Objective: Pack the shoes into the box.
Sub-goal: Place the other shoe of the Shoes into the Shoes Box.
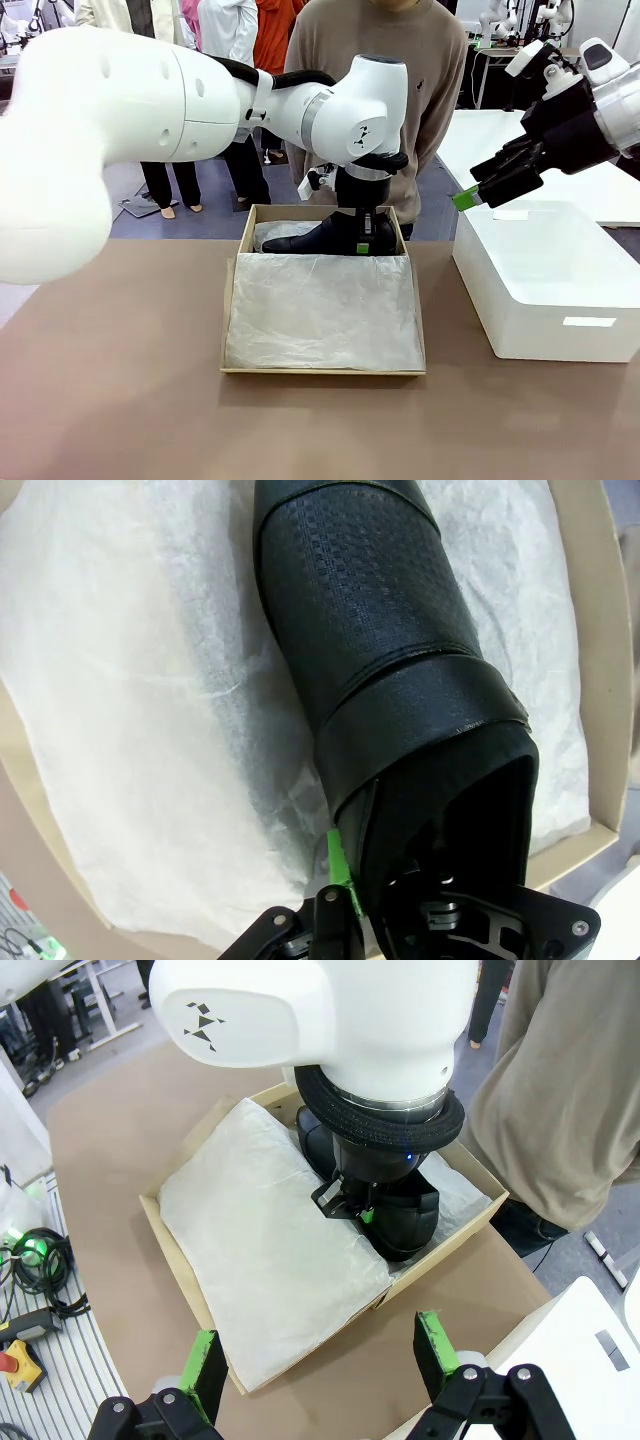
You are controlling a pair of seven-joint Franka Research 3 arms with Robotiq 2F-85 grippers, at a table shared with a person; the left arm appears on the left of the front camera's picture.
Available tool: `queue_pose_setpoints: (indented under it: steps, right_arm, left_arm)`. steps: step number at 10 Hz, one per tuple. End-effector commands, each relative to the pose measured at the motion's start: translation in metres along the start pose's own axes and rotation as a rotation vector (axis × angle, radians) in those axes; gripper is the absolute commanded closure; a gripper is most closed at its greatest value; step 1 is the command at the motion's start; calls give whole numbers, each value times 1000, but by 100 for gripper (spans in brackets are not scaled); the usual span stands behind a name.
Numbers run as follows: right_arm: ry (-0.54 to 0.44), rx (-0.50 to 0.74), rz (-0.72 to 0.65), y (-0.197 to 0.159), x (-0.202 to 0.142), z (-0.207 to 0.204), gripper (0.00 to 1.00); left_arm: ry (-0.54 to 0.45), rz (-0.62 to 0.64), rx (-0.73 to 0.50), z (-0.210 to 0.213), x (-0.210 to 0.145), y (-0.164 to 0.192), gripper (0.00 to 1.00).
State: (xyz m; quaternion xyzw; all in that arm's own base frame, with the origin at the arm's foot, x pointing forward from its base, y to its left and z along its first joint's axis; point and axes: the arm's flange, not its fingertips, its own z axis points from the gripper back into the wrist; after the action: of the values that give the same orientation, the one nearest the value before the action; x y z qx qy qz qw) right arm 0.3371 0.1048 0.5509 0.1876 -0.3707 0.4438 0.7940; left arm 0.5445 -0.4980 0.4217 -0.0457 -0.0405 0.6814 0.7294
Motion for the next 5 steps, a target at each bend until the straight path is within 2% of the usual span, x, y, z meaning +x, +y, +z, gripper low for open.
queue_pose_setpoints:
  steps: [1,4,5]
  right_arm:
    - [-15,14,3,-2,0,-1,0]
    - [-15,14,3,-2,0,-1,0]
    - [-15,14,3,-2,0,-1,0]
  left_arm:
    - [-25,45,-11,8,-7,-5,69]
    - [-26,61,-4,27,-3,-9,10]
    - [-22,66,10,41,-2,-13,0]
